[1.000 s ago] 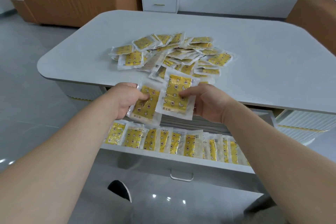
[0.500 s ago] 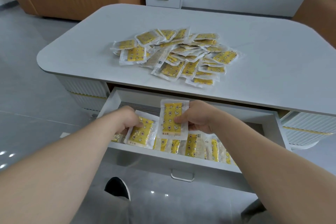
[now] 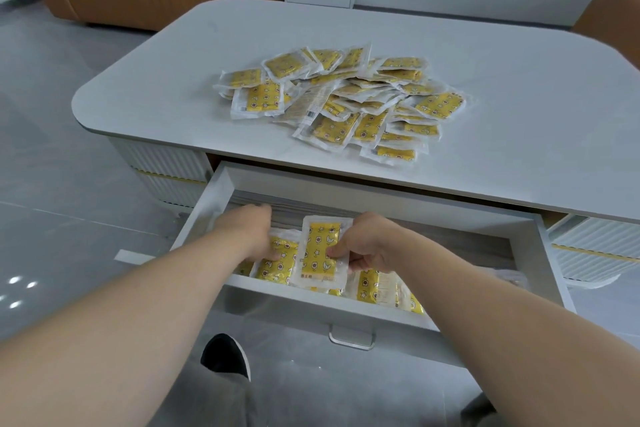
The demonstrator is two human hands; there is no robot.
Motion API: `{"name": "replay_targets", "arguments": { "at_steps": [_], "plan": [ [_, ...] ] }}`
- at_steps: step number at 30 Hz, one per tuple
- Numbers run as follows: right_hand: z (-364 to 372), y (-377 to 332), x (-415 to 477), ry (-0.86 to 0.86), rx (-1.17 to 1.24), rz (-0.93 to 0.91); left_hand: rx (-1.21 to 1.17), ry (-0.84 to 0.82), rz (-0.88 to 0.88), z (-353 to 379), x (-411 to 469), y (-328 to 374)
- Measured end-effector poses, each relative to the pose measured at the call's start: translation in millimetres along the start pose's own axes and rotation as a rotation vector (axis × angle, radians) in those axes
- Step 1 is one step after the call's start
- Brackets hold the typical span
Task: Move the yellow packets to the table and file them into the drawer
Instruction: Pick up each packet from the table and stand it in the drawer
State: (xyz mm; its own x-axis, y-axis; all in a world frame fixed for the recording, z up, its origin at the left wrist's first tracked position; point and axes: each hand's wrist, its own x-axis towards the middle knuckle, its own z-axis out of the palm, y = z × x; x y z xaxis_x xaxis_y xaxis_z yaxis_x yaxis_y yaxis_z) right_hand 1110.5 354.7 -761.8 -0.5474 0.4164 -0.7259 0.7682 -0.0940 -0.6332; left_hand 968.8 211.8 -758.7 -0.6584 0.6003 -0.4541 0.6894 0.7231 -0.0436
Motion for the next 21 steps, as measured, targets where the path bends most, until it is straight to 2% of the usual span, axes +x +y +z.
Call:
{"name": "replay_targets", "arguments": {
  "at_steps": [4, 7, 11, 15, 21],
  "plan": [
    [14.5, 7.4, 9.0, -0.022, -0.049, 0.034, 0.085, -0.009, -0.017, -13.9, -6.9, 10.7],
    [19.9, 11.0, 14.4, -0.016, -0.218, 0.059, 0.124, -0.003, -0.015, -25.5, -11.8, 17.4],
    [21.8, 14.2, 14.2, -0.042, -0.561, 0.106, 0.047, 0.0, 0.038, -46.5, -17.1, 21.5],
    [22.1, 11.0, 7.4, -0.01, -0.719, 0.053, -0.114, 0.042, 0.087, -76.4, -26.0, 18.6],
    [6.0, -39.5, -24.4, 0.127, -0.73, -0.177, -0.348, 0.322, 0.07, -115.1, -28.6, 24.8]
  ]
}}
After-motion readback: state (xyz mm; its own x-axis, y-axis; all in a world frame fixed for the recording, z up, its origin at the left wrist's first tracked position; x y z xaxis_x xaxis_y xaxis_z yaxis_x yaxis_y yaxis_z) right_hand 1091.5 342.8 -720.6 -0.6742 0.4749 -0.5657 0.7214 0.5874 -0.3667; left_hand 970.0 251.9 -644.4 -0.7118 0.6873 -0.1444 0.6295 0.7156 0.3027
